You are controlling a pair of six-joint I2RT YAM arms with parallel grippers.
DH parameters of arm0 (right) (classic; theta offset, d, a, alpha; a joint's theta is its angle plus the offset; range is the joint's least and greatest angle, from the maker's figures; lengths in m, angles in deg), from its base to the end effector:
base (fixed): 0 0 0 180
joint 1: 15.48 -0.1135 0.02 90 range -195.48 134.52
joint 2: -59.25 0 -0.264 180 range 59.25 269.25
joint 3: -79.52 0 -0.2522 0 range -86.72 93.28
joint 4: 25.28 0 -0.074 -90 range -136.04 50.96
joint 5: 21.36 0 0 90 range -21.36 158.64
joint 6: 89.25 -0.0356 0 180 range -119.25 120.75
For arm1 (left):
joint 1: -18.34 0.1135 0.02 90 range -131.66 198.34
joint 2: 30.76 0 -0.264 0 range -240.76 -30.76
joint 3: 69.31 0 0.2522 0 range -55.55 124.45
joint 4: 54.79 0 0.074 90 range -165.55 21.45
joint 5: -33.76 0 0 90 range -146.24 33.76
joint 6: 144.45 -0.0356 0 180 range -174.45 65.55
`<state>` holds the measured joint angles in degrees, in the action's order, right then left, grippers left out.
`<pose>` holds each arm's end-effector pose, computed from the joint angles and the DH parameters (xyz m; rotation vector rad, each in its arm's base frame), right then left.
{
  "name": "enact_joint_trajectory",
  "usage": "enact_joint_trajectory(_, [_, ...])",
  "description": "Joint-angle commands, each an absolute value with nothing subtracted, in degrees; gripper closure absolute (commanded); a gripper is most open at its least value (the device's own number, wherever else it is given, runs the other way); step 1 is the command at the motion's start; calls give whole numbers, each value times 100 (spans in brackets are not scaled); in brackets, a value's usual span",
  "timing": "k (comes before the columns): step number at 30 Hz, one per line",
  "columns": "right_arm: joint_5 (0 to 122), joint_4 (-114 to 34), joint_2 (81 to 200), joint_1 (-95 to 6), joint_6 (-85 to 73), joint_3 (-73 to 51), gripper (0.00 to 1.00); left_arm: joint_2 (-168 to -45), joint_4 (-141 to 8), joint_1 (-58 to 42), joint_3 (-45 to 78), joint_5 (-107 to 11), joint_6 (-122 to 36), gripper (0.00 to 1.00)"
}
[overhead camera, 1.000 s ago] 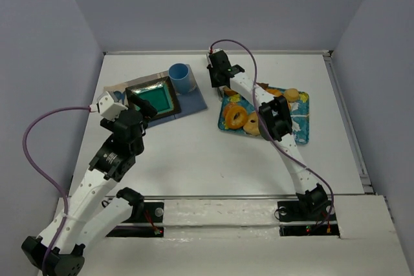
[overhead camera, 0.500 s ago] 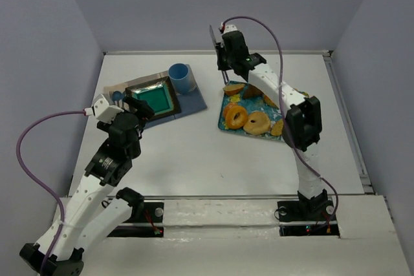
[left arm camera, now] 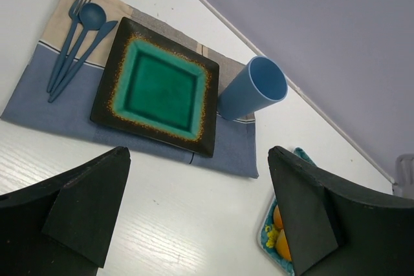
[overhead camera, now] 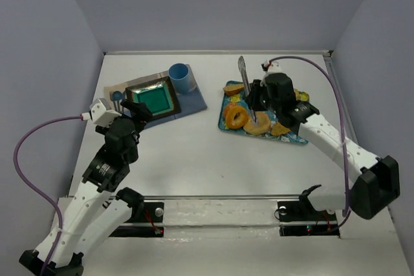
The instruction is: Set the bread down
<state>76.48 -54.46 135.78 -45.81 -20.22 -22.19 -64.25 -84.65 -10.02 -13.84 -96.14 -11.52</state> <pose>0.2679 0.1511 0.3277 -0.0829 2.0688 0.4165 0.1288 -0.0436 0.3397 -0.7087 1.5316 -0.3422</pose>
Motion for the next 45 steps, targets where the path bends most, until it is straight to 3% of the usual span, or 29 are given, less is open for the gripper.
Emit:
enact_joint_trajectory(1, [7164, -5889, 12405, -4554, -2430, -2957, 67, -6267, -8200, -961, -1468, -9632, -1112, 1])
enact_joint_trajectory(8, [7234, -6434, 11305, -4554, -2896, -3522, 51, -6249, -8200, -970, -1494, -9605, -1086, 1])
enact_joint_trajectory(13, [7233, -6962, 11243, -4554, -2896, -3495, 46, -6257, -8191, -970, -1495, -9570, -1086, 1])
enact_joint_trajectory(30, [6653, -7297, 10829, -4554, -2764, -4269, 47, -6530, -8077, -961, -1486, -9526, -1139, 1])
enact_joint_trajectory(41, [6680, -6910, 11533, -4554, -2685, -4234, 48, -6521, -8068, -970, -1477, -9509, -1148, 1])
enact_joint_trajectory(45, [6732, -6656, 11805, -4554, -2764, -4181, 53, -6521, -8068, -961, -1486, -9509, -1148, 1])
